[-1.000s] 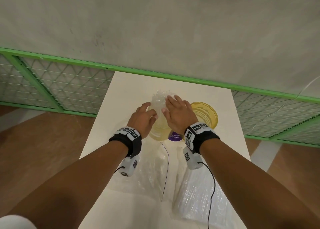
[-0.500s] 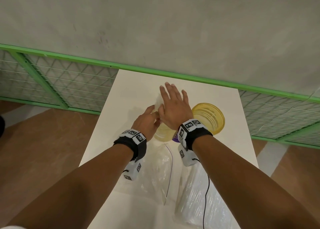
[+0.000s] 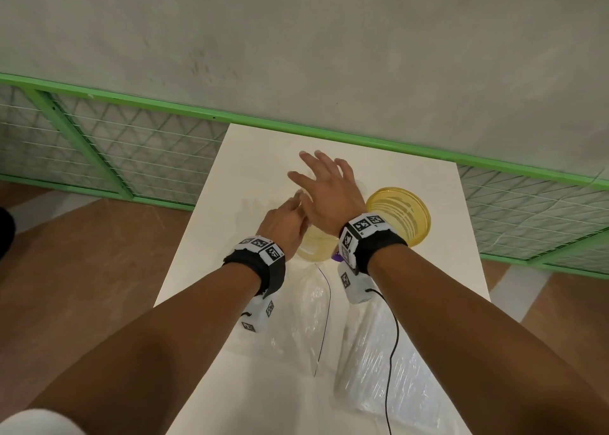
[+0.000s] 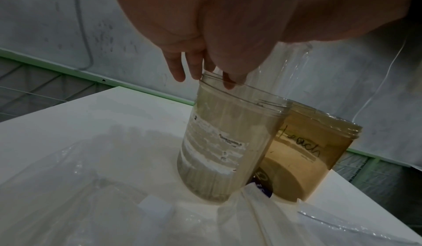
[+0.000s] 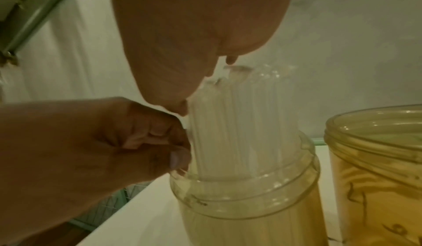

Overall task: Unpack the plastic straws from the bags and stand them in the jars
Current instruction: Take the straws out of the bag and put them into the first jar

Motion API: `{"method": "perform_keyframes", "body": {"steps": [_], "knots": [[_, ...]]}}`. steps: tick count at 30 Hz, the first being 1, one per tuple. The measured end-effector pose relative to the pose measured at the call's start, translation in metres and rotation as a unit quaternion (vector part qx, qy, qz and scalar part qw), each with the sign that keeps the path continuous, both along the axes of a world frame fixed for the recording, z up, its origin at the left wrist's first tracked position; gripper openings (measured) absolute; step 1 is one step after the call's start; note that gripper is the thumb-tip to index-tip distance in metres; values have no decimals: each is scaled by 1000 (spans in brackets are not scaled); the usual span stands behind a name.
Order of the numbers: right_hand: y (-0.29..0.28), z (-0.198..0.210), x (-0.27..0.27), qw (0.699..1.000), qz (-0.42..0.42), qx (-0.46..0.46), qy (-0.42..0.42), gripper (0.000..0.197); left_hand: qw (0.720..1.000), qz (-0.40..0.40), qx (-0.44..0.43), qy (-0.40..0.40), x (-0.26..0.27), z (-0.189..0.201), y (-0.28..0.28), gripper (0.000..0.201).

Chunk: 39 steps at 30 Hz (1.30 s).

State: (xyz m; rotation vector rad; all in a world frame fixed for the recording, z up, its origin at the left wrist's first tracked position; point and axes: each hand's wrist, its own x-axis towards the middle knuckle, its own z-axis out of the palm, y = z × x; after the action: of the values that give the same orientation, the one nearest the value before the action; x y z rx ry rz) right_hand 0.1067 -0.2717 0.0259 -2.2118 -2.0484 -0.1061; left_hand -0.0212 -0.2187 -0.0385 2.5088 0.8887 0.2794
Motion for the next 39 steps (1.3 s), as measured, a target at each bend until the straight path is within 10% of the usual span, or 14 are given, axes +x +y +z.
{"method": "perform_keyframes", "body": {"steps": [5,10,15,20,24,32,39], "knots": [[-26,15,-21,987,92,91,94,12,993,53,-97,-47,-12,-2,-8,60],[-65,-5,-36,976,127,-168,52,32,997,28,-61,29,-45,-9,-10,33],[-99,-73,-40,903,0,-414,112,29,973,85,-54,210,-97,-41,-5,56],[-115,-128,-69,868,-42,-439,229,87,933,144,-122,307,-136,-74,-22,61],[-116,-147,-100,890,22,-448,87,117,930,160,-132,305,-147,-94,-37,59],[-122,-129,-119,908,14,-416,56,44,932,171,-145,286,-146,-99,-38,52],[-121,-110,-112,880,-13,-465,100,52,928,146,-135,315,-146,-100,-38,54]]}}
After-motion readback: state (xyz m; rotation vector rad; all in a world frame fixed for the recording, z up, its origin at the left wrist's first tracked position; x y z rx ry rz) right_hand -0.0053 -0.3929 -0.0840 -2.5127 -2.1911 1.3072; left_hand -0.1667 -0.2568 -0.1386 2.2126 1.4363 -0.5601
